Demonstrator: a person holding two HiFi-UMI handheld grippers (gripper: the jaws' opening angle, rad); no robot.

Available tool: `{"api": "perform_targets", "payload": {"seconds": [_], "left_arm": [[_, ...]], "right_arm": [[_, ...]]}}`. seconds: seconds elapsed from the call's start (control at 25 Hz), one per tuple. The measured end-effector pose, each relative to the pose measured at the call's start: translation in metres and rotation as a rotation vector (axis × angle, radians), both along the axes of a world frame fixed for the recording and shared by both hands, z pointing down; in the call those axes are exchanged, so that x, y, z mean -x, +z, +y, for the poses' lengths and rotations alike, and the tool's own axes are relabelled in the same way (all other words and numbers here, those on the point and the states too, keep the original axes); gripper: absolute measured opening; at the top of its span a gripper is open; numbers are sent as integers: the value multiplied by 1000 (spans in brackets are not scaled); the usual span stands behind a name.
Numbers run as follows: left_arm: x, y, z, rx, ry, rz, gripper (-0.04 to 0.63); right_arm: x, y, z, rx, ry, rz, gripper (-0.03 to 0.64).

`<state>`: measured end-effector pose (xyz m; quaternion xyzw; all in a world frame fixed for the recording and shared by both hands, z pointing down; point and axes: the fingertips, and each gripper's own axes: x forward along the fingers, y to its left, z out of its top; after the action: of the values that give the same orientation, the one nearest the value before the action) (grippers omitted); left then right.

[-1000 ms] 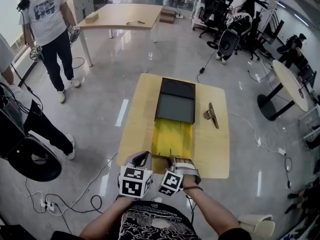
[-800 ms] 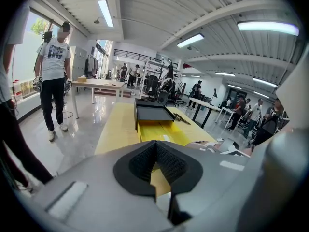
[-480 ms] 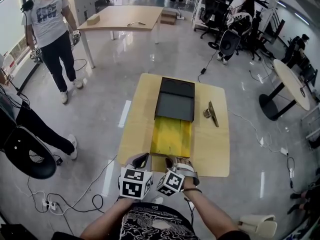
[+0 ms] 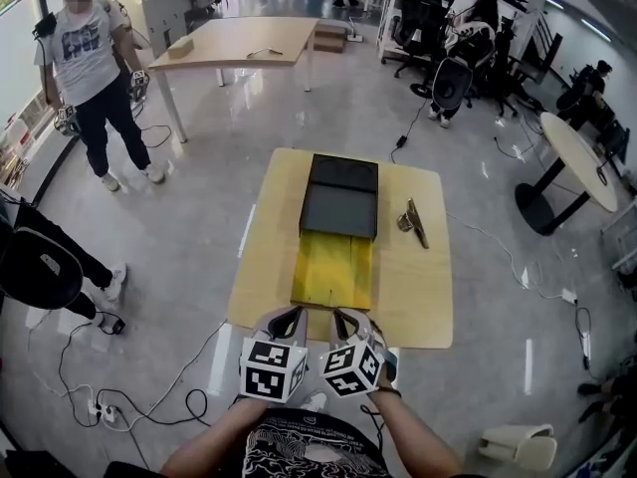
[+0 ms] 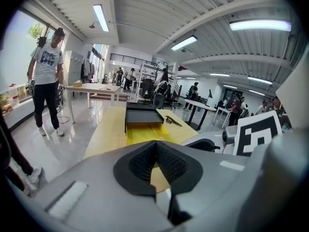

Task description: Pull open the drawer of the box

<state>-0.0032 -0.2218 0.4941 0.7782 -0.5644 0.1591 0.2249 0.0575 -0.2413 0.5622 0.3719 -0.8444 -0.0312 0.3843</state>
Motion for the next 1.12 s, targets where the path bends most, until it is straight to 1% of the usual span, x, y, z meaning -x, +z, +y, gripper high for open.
{"api": "perform_targets", "payload": {"seconds": [0.12, 0.32, 0.44, 0.52, 0.68, 0.88, 1.0, 1.12], "left_arm": [[-27, 0, 1, -22, 15, 14, 12], [-50, -21, -3, -74, 33, 23, 12], [-64, -20, -7, -101, 44, 15, 12], [-73, -15, -10, -111, 44, 13, 12], [-90, -12, -19, -117, 47, 8, 12], [-93, 0, -26, -115, 67, -10, 12], [-93, -7, -32, -108, 75, -17, 12], [-101, -10, -26, -104, 77, -25, 12]], "right_arm": [[-20, -18, 3, 23, 62, -132, 6], [-31, -56, 9, 75, 124, -345, 6], [-43, -62, 7, 103, 164, -460, 5], [-53, -61, 6, 115, 188, -515, 5], [-70, -62, 1, 139, 214, -579, 5], [-69, -55, -5, 146, 227, -615, 5], [-68, -64, -12, 154, 229, -624, 5], [-75, -69, -7, 156, 227, -630, 5]]}}
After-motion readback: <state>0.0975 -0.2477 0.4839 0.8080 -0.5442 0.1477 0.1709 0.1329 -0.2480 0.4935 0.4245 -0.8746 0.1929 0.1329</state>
